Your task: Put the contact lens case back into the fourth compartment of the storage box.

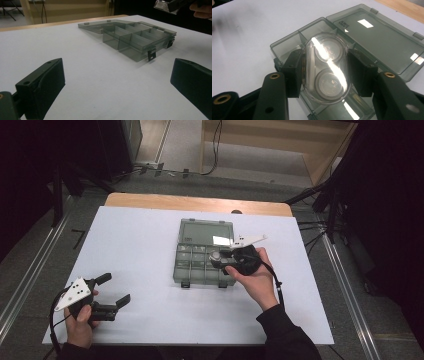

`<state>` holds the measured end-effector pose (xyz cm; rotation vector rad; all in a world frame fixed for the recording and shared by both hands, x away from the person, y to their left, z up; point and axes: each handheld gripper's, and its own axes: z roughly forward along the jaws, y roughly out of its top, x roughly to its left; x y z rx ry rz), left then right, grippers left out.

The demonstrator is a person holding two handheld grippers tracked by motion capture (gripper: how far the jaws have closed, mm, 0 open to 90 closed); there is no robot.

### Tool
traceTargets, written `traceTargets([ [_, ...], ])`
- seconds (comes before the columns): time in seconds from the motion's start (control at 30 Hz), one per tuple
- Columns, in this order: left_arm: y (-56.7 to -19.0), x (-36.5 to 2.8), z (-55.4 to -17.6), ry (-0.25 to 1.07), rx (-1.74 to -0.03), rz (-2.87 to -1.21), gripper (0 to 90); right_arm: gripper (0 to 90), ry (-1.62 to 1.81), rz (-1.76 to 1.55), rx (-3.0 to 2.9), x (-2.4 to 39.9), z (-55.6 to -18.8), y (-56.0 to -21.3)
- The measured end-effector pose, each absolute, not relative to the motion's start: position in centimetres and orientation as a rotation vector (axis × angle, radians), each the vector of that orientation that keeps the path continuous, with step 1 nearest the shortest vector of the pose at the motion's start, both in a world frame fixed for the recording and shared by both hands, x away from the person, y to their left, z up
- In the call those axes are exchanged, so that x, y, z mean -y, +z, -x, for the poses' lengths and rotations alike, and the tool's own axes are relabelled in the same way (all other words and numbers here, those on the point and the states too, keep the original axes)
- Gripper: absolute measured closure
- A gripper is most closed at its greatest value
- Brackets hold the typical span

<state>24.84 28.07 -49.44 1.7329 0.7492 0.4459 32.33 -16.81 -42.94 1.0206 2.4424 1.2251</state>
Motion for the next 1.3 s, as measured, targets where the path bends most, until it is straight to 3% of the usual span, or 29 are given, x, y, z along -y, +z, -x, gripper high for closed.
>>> traceTargets([
  [1.3, -49.4, -28.0, -24.9, 0.443, -0.748, -1.736, 0.0, 46.7, 1.102, -1.278, -2.363, 18.3, -36.4, -46.4],
])
